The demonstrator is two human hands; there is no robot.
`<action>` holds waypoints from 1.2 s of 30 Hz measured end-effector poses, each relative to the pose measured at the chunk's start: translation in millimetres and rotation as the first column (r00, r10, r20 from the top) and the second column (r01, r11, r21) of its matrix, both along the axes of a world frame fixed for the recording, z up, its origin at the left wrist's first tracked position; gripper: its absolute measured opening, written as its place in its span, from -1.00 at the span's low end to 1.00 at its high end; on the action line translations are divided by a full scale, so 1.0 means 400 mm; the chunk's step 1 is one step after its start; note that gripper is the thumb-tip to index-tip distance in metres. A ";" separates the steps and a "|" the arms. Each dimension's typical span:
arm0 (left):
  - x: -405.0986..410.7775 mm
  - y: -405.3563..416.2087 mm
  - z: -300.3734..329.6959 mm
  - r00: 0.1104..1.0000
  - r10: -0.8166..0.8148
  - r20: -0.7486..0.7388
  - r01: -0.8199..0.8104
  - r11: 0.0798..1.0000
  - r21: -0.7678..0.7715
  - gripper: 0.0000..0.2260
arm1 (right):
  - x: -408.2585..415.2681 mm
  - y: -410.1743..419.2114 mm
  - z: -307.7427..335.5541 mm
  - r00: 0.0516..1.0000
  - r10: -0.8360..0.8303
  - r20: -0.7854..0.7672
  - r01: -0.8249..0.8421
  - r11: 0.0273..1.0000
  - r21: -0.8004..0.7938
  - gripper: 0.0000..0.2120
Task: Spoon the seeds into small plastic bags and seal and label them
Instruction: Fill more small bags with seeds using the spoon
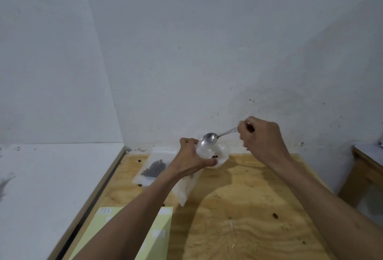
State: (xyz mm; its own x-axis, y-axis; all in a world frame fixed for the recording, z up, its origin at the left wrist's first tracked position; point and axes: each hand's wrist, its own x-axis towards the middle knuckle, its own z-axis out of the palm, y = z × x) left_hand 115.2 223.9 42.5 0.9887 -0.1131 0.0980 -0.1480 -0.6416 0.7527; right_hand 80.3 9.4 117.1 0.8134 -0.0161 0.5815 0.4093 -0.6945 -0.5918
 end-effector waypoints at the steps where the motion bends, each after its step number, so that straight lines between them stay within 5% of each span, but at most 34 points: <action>1: 0.007 0.007 -0.002 1.000 0.009 -0.019 -0.009 1.000 -0.002 -0.23 | 0.007 -0.003 -0.002 0.997 -0.038 0.070 0.041 0.998 -0.044 -0.68; 6: 0.031 0.023 0.003 0.983 0.022 -0.184 -0.013 0.999 0.053 -0.39 | 0.033 0.011 -0.070 0.989 -0.120 0.087 0.139 0.956 -0.258 -0.68; 9: 0.049 0.024 -0.007 0.974 0.013 -0.225 -0.022 0.999 -0.038 -0.55 | 0.044 0.031 -0.141 0.984 -0.165 0.061 0.175 0.900 -0.400 -0.74; 14: 0.062 0.020 -0.011 0.985 0.042 -0.170 -0.057 0.995 -0.087 -0.57 | 0.040 0.075 -0.186 0.956 -0.283 -0.070 0.206 0.826 -0.524 -0.71; 17: 0.066 0.009 0.001 0.994 0.005 -0.108 -0.011 0.998 -0.063 -0.52 | 0.040 0.096 -0.165 0.930 -0.349 -0.119 0.232 0.805 -0.546 -0.97; 18: 0.062 0.003 0.014 0.997 -0.023 -0.079 0.019 0.998 -0.056 -0.54 | 0.047 0.101 -0.163 0.906 -0.396 -0.152 0.257 0.798 -0.545 -0.91; 24: 0.050 -0.065 0.108 0.977 -0.197 0.081 0.203 0.977 -0.071 -0.71 | 0.072 0.080 -0.157 0.804 -0.446 -0.393 0.351 0.890 -0.292 -0.70; 36: 0.055 -0.084 0.119 0.970 -0.243 0.018 0.244 0.967 -0.069 -0.69 | 0.120 -0.002 -0.193 0.684 -0.379 -0.623 0.493 0.870 0.011 -0.63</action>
